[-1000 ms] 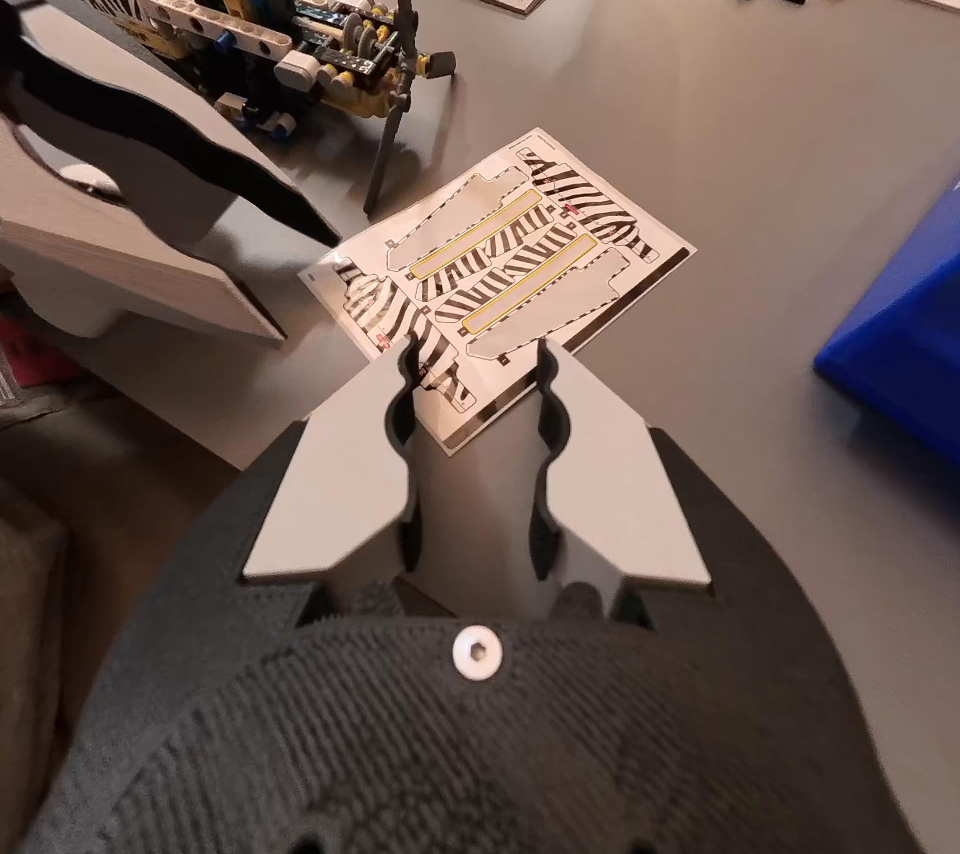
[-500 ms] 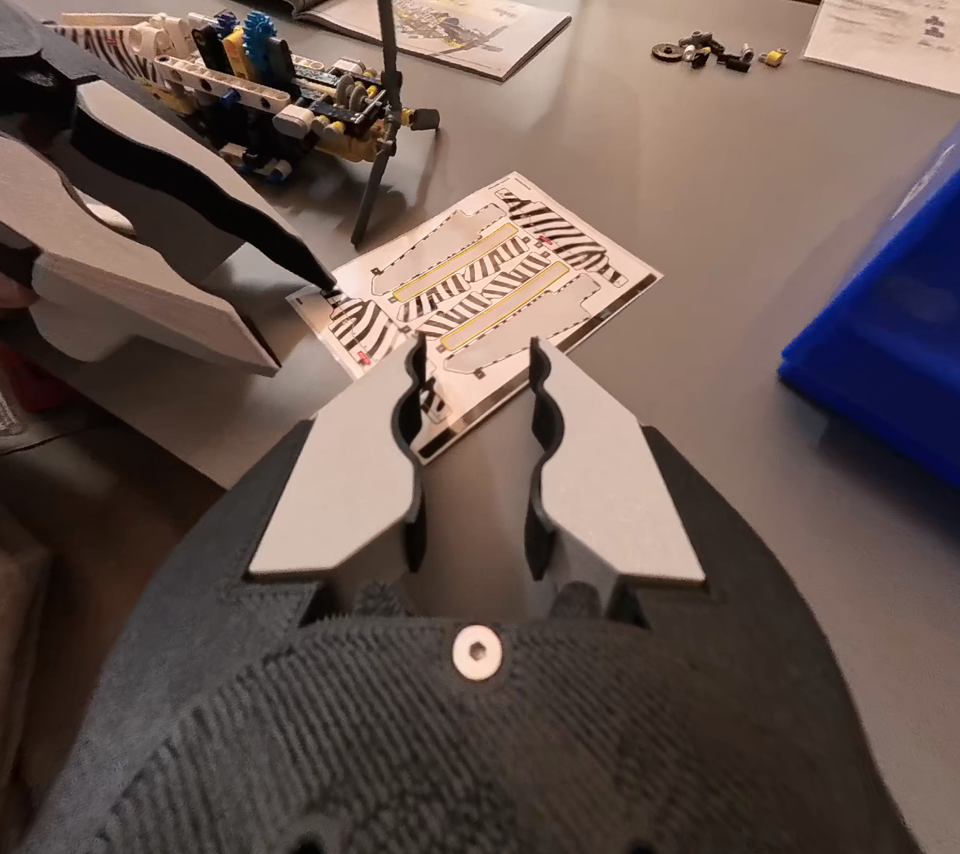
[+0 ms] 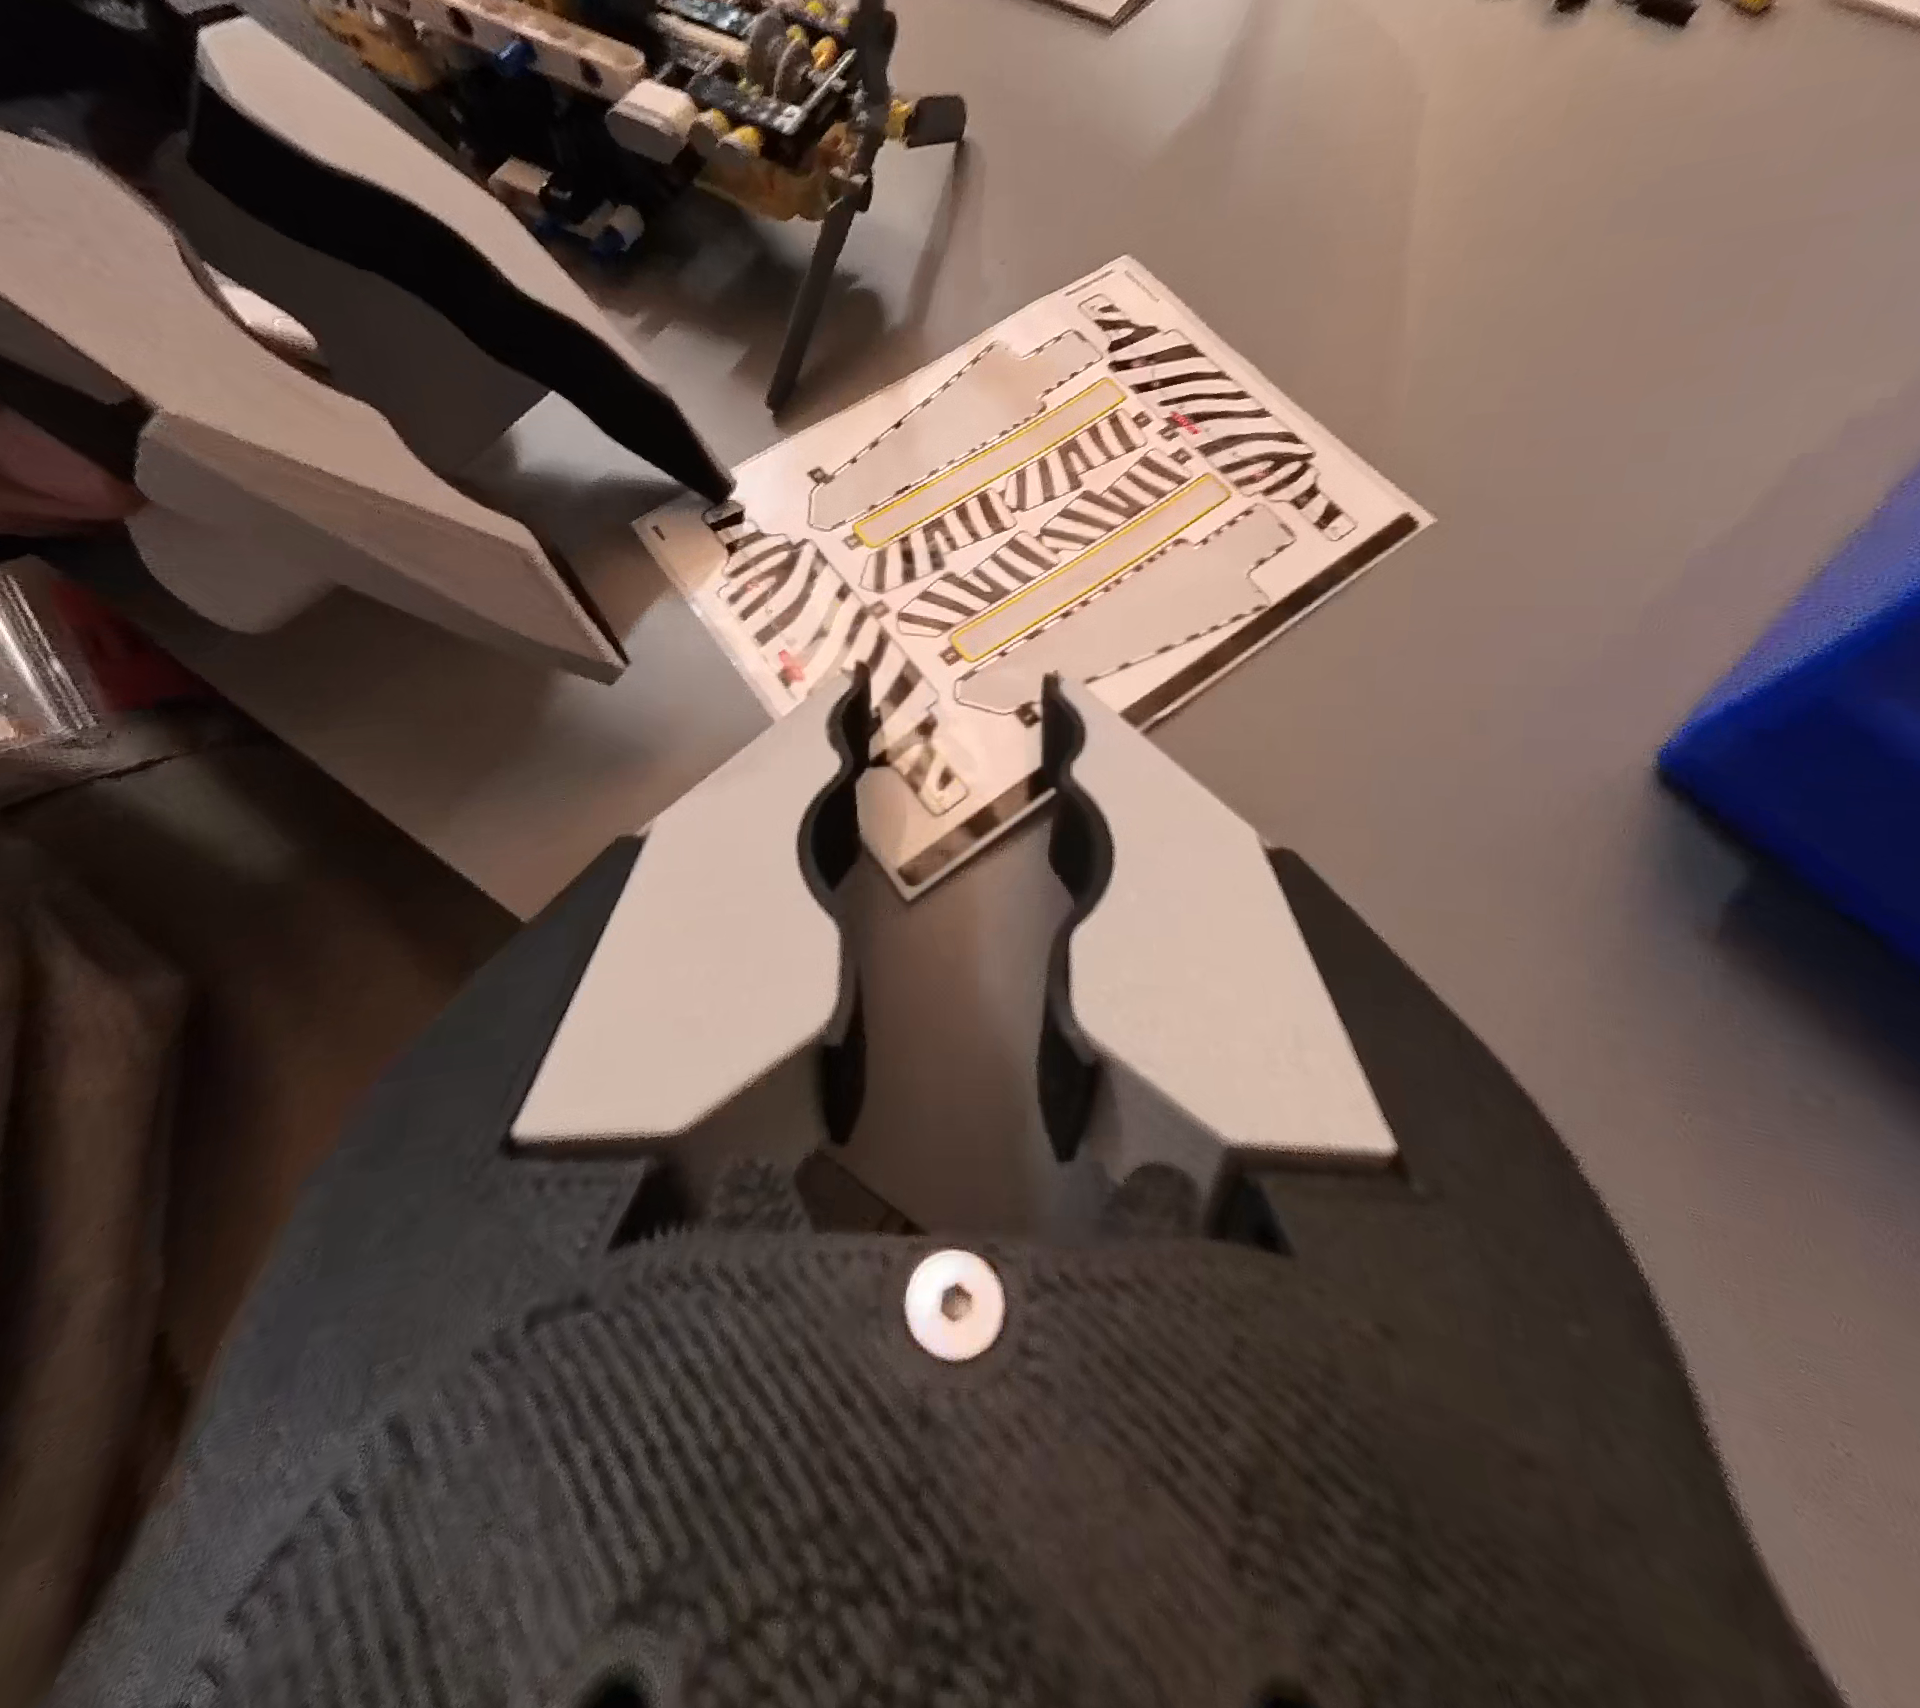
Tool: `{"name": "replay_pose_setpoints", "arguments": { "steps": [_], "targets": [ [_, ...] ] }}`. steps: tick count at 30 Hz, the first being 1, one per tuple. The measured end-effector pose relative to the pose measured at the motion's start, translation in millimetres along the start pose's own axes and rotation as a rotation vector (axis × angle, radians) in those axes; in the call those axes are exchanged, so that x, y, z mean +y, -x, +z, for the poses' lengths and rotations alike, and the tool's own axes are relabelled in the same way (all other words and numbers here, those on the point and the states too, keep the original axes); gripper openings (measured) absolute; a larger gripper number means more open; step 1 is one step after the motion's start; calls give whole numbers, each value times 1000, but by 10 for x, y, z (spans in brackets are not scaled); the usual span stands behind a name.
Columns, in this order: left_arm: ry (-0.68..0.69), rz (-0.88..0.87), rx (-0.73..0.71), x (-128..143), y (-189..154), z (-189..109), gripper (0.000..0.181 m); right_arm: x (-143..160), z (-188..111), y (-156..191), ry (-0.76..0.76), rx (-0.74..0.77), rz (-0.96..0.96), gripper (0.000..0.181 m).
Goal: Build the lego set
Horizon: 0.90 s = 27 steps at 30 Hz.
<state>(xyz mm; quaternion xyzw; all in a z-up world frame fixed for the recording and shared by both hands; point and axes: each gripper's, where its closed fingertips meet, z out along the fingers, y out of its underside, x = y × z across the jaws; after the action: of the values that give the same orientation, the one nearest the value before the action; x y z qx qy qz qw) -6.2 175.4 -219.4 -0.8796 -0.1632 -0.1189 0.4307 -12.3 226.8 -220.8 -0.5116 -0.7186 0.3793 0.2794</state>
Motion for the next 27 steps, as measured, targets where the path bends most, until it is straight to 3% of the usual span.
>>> {"name": "replay_pose_setpoints", "arguments": {
  "steps": [15, 18, 27],
  "targets": [
    [-25, 16, -19, -25, 5, -24, 50, 48, 19, 300, 90, -69, -17, 28],
    [-11, 8, -10, -10, 3, -11, 50, 51, 9, 446, 93, -138, -51, 39],
    [-5, -26, 19, -4, 7, -6, 49, 54, -106, 962, 106, -464, -6, 30]
  ]
}}
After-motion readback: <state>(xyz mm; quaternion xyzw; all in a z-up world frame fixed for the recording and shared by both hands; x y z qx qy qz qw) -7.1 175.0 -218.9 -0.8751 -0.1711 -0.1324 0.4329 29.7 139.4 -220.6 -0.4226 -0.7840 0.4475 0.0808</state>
